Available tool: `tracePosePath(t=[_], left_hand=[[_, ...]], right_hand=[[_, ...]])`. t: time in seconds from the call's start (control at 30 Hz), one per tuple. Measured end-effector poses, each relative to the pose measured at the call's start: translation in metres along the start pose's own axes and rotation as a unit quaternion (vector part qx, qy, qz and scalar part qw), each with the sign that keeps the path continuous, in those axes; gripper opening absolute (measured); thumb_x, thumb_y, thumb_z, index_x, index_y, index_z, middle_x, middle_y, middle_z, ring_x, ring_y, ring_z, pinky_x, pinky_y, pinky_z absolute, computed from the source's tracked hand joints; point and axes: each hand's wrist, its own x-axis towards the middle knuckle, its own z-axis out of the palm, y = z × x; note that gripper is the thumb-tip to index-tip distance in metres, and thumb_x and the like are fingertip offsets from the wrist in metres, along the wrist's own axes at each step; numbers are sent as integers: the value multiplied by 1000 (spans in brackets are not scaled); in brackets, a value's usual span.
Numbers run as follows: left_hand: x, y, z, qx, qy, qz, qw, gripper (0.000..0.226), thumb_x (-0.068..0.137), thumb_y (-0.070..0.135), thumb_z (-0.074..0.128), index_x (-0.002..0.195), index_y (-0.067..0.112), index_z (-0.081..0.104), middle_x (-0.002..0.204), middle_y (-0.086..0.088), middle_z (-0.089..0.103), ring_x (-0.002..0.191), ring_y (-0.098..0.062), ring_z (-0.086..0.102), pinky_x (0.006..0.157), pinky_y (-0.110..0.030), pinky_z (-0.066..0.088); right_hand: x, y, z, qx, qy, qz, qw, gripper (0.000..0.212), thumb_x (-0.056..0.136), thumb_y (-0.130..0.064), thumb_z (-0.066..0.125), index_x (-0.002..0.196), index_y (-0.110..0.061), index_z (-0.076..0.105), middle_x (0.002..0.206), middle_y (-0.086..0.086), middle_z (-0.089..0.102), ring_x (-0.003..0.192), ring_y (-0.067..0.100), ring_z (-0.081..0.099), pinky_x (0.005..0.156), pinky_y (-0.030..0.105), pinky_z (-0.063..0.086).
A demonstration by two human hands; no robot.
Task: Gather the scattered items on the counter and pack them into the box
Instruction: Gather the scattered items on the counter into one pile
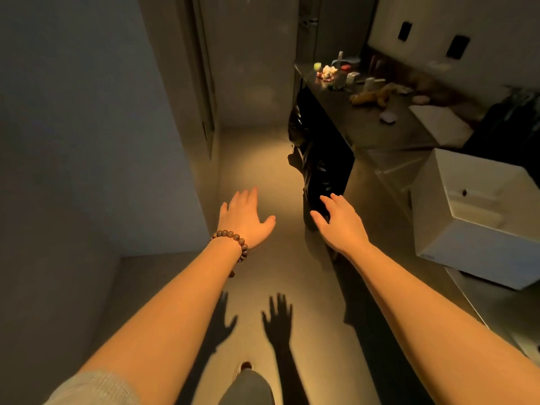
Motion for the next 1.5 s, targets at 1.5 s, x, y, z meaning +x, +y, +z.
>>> tracePosePath(t=[1.5], left_hand=[[1061,51,139,-19,-69,229,971,80,84,55,47,148,20,15,151,-4,29,139,-23,25,113,-50,22]], right_hand=[[966,214,-4,39,182,177,966,35,92,-25,56,118,-1,54,122,20,54,115,34,47,97,40,36]])
